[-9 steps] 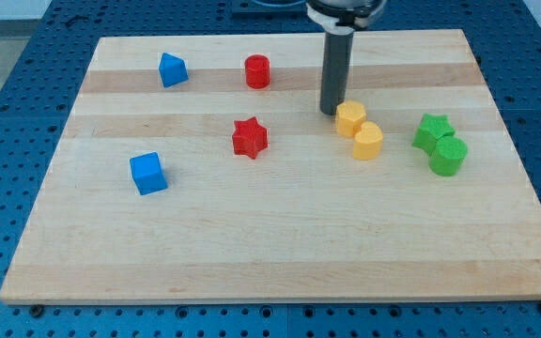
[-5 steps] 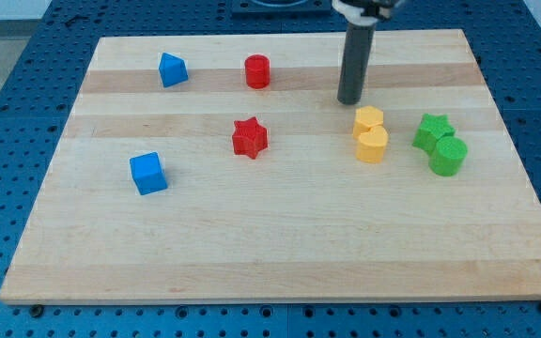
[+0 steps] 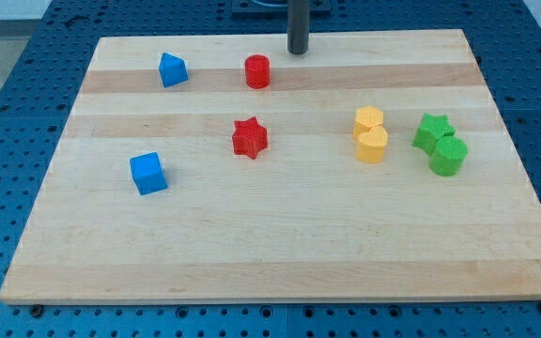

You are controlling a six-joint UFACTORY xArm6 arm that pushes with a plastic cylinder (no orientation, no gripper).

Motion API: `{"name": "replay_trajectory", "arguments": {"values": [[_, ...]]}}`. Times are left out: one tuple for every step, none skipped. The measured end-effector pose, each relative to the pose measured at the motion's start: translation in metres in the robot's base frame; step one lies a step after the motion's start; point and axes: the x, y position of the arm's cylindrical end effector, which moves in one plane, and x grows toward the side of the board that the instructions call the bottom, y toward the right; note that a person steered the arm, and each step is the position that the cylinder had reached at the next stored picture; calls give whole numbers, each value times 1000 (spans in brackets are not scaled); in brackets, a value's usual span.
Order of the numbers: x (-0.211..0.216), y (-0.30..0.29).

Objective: Slide the red circle to the red star

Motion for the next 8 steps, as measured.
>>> {"name": "replay_trajectory", "arguments": {"values": [[-21, -18], [-28, -55], [-11, -77], [21, -77], [45, -77], [67, -77], [39, -77], [34, -66]]}}
